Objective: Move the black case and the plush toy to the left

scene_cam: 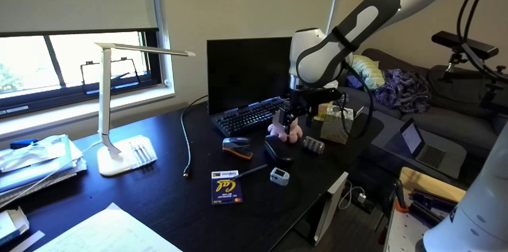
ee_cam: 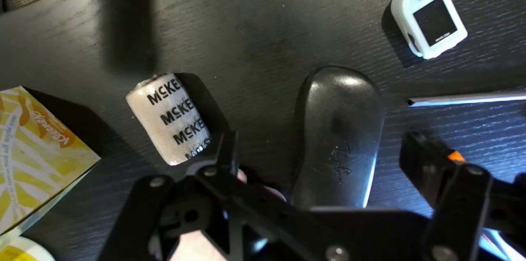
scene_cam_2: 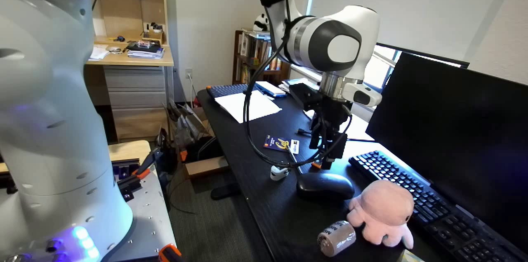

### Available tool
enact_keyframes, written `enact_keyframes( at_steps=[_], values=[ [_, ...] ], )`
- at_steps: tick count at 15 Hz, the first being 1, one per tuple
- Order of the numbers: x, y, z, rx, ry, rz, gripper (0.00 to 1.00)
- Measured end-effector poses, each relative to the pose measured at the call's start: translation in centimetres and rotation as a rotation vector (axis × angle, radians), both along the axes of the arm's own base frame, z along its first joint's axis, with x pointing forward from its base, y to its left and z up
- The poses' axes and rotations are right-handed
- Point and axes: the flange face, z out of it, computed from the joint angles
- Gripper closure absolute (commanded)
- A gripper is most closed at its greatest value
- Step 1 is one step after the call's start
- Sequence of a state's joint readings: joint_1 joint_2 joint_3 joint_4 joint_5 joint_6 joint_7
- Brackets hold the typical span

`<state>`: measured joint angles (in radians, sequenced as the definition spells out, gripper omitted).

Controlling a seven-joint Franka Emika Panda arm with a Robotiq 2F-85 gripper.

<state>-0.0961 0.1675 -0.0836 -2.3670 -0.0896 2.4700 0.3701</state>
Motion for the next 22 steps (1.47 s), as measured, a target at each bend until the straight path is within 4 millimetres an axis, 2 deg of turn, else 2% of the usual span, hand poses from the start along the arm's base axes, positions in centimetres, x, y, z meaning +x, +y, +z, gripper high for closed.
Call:
enact_keyframes(
  at_steps=[4, 13, 17, 22],
  values=[
    [1.0, 0.1, -1.9, -0.009, 0.023, -0.078, 0.00],
    [6.2, 0.1, -8.9, 0.032, 0.066, -0.212, 0.00],
    [8.0, -0.5, -10.6, 0.020, 0.062, -0.212, 0.00],
    [9.2, 0.3, -11.6, 0.011, 0.051, -0.191, 0.00]
  ],
)
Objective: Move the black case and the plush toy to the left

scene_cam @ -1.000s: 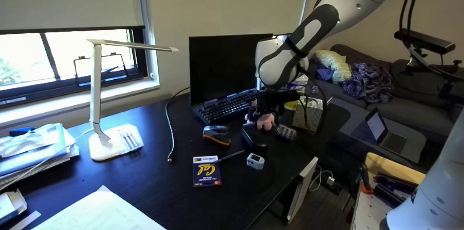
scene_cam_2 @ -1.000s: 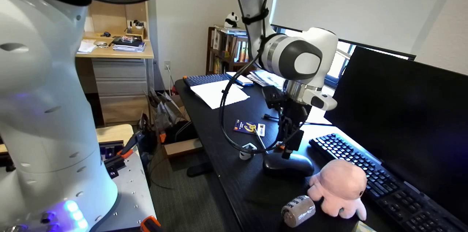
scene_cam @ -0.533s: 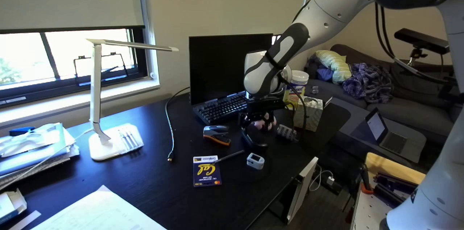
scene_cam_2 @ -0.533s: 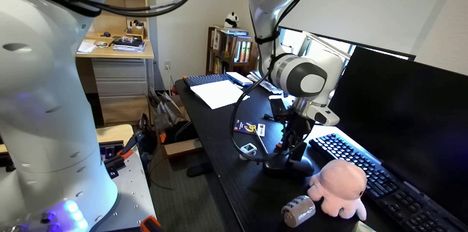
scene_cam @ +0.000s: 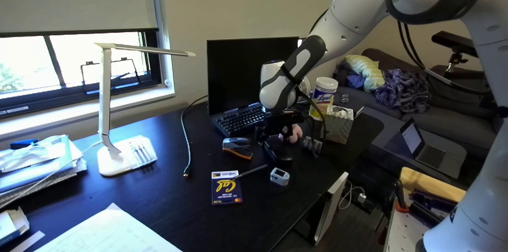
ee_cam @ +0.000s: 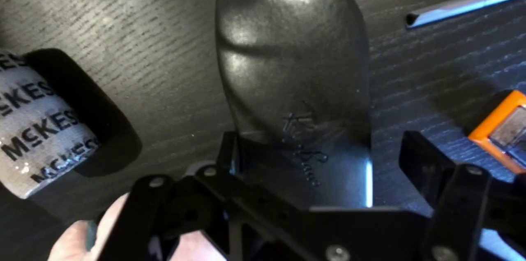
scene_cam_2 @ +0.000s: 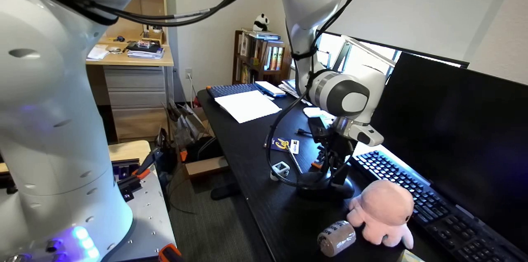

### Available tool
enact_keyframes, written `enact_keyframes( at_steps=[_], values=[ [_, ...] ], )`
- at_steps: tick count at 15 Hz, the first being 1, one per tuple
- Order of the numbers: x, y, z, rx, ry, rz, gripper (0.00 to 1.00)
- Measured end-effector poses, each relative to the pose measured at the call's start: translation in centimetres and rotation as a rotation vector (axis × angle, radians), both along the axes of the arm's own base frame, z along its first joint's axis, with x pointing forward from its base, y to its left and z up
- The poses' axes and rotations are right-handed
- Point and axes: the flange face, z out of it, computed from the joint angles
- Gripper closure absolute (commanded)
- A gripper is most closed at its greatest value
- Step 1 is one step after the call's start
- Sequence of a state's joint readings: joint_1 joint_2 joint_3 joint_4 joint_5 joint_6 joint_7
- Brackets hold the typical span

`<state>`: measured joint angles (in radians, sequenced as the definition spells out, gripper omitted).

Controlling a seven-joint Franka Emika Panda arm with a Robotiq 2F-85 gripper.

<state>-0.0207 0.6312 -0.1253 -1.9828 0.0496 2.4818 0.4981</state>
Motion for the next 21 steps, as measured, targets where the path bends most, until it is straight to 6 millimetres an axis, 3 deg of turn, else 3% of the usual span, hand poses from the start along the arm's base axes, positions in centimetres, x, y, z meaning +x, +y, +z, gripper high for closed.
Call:
enact_keyframes(
  at_steps=[3, 4, 6, 9, 16, 18, 21],
  values=[
    [0.2, 0.1, -0.2, -0.017, -0.013, 0.013, 0.04],
    [0.3, 0.1, -0.1, -0.025, -0.020, 0.016, 0.27],
    [0.4, 0.0, -0.2, -0.041, -0.031, 0.022, 0.32],
    [0.4, -0.2, -0.3, -0.056, -0.038, 0.027, 0.47],
    [0.4, -0.7, 0.2, -0.067, -0.031, 0.023, 0.47],
    [0.7, -0.9, 1.7, -0.062, -0.043, 0.026, 0.47],
    [1.6, -0.5, 6.0, -0.047, -0.081, 0.057, 0.47]
  ],
)
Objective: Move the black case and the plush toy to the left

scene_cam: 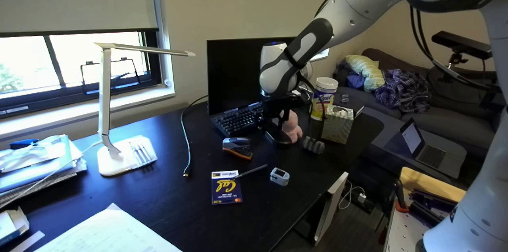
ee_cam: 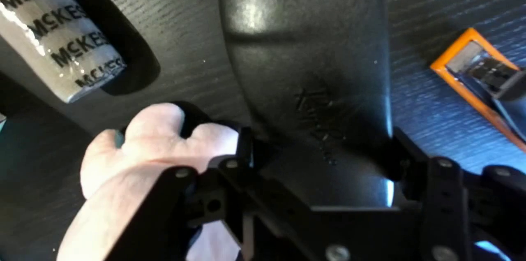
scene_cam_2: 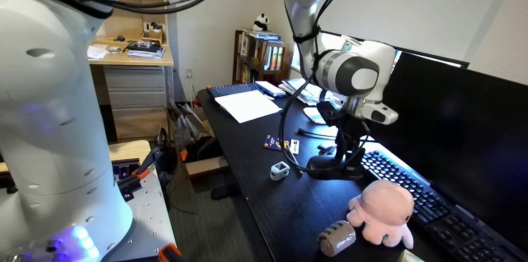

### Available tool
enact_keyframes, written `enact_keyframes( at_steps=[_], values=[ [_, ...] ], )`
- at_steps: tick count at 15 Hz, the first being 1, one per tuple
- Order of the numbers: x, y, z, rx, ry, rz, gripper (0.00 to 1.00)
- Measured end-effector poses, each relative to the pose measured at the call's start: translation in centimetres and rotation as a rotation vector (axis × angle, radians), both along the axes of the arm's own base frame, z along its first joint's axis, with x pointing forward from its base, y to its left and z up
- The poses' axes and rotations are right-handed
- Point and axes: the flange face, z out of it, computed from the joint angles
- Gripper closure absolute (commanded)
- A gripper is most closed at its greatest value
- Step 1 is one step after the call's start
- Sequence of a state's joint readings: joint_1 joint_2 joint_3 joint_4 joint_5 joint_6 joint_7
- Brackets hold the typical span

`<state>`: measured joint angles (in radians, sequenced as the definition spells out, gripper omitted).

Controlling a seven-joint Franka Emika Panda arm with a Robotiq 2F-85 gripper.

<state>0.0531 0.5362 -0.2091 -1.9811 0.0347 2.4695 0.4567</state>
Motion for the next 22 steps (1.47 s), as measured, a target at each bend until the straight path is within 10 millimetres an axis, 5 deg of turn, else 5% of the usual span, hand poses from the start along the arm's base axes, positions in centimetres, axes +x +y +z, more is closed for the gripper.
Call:
enact_keyframes(
  at_steps=[4, 10, 11, 12, 16, 17, 22],
  values=[
    [0.4, 3.7, 6.5, 0.055, -0.032, 0.135, 0.47],
    [-1.5, 17.6, 11.0, 0.136, -0.060, 0.402, 0.47],
    [-1.9, 19.8, 11.2, 0.147, -0.059, 0.435, 0.22],
    [-2.1, 21.1, 11.3, 0.151, -0.058, 0.450, 0.22],
    [-1.9, 19.9, 10.9, 0.147, -0.054, 0.429, 0.22],
    [-1.9, 19.7, 10.9, 0.146, -0.053, 0.426, 0.47],
    [-2.2, 21.7, 10.3, 0.150, -0.055, 0.456, 0.47]
  ],
)
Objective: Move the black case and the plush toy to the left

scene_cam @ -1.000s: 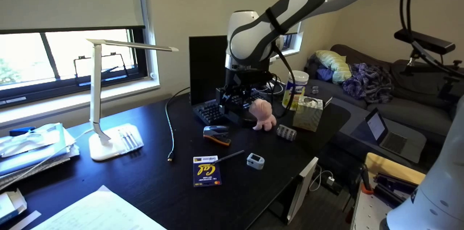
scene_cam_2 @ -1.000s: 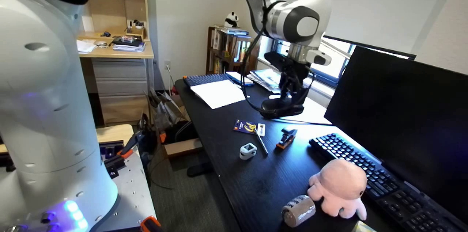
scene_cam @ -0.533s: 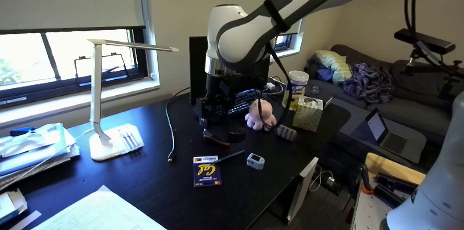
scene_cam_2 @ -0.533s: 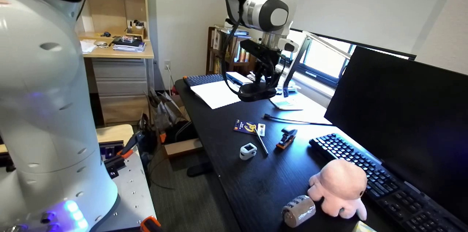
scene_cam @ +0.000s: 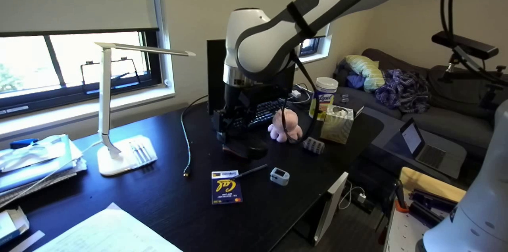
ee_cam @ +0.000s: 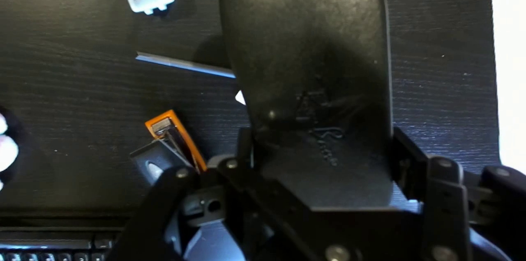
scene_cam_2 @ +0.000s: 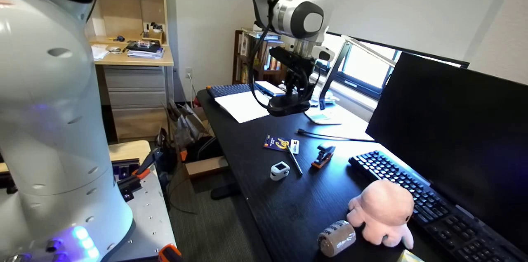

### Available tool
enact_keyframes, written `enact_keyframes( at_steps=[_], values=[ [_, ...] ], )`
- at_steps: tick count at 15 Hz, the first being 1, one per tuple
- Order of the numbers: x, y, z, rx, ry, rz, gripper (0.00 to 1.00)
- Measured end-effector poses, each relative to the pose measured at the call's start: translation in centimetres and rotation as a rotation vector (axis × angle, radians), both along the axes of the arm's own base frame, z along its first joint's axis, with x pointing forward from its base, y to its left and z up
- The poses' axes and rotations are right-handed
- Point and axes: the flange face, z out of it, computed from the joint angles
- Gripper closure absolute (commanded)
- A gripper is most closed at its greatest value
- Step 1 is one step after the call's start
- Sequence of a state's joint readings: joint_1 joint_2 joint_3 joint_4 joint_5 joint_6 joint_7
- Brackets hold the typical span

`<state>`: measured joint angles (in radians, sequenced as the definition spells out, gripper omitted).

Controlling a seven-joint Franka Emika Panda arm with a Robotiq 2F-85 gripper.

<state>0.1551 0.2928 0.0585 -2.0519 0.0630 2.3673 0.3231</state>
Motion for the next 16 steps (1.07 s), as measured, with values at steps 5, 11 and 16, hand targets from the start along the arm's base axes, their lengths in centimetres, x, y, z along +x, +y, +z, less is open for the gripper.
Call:
enact_keyframes(
  at_steps=[5, 11, 16],
  values=[
    [-1.8, 10.3, -0.5, 0.002, -0.060, 0.033, 0.47],
    [-4.0, 20.9, -2.0, -0.040, -0.112, -0.110, 0.47],
    [-4.5, 24.0, -7.3, -0.100, -0.053, -0.173, 0.47]
  ],
)
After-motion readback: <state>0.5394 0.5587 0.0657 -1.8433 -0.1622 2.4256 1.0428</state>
